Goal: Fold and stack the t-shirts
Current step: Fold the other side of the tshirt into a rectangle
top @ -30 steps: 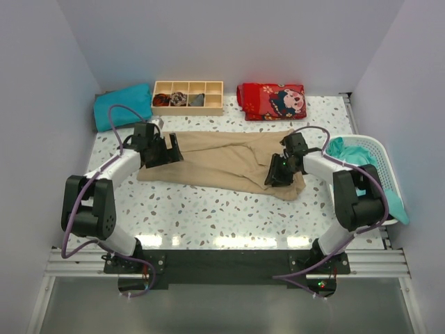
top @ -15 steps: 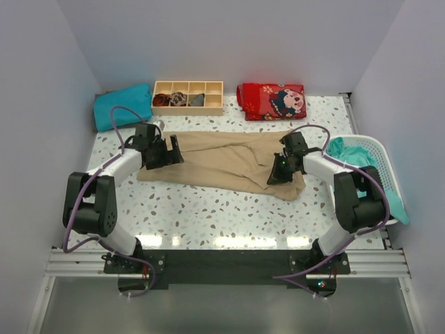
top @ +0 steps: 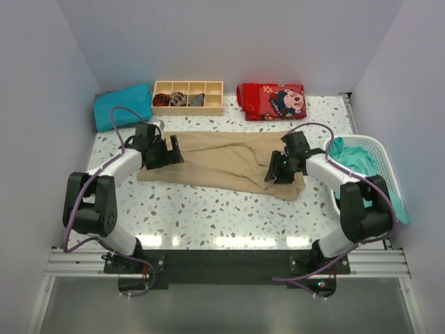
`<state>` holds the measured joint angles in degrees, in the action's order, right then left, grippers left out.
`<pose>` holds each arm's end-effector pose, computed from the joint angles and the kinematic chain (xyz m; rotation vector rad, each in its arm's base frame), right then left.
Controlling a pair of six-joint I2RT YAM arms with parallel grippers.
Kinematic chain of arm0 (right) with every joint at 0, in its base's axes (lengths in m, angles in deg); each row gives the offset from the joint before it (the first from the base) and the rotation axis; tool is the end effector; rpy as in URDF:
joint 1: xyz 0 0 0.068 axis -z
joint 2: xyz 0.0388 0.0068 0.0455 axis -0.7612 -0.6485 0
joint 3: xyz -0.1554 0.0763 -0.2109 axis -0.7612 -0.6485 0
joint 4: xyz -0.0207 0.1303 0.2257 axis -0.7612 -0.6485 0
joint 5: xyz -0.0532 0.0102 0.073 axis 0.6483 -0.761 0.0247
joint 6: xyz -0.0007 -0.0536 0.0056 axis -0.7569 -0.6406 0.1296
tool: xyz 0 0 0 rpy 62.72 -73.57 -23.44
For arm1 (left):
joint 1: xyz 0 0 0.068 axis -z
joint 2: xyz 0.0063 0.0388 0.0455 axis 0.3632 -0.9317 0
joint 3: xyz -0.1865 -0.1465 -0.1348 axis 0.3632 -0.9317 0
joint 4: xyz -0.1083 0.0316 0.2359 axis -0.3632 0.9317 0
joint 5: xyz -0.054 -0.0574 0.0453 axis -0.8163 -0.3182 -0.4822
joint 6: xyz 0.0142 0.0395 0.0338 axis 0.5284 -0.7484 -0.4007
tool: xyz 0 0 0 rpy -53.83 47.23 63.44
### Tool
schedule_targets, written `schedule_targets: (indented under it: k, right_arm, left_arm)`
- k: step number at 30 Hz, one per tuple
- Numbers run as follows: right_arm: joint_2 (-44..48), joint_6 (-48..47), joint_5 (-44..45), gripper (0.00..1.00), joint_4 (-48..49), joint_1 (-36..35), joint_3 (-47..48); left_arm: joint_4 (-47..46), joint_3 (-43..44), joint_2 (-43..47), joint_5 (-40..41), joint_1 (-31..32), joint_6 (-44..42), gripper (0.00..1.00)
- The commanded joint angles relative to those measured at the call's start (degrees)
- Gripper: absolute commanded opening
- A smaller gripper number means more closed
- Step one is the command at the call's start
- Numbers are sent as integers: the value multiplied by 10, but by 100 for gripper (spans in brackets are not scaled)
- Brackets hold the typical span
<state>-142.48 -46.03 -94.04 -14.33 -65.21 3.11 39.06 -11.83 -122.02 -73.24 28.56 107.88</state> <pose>0.2876 0.0878 0.1831 0.2224 2.7136 0.5031 0.3187 -0.0471 0.1902 -0.2712 2.5345 -0.4400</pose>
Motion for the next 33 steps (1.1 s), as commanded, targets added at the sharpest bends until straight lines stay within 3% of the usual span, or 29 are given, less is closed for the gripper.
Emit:
schedule_targets:
  k: [1,19,21,25,33]
  right_arm:
    - [12,11,13,46,5,-2,-21]
    - [-35,21,0,43,49,-7,-15]
    - [-35,22,-1,40,53,-8,-16]
    - [-28,20,0,9,55,-8,-14]
    - [1,3,5,1,33,-11,21]
  left_arm:
    - [-21,-5,-6,-11,0,-15,100]
    - [-20,-9,-9,-6,0,-17,100]
    - [-19,-8,-11,-5,0,-17,100]
    - [-20,-9,-12,-4,-1,-17,100]
    - [-22,-8,-16,-5,0,-17,100]
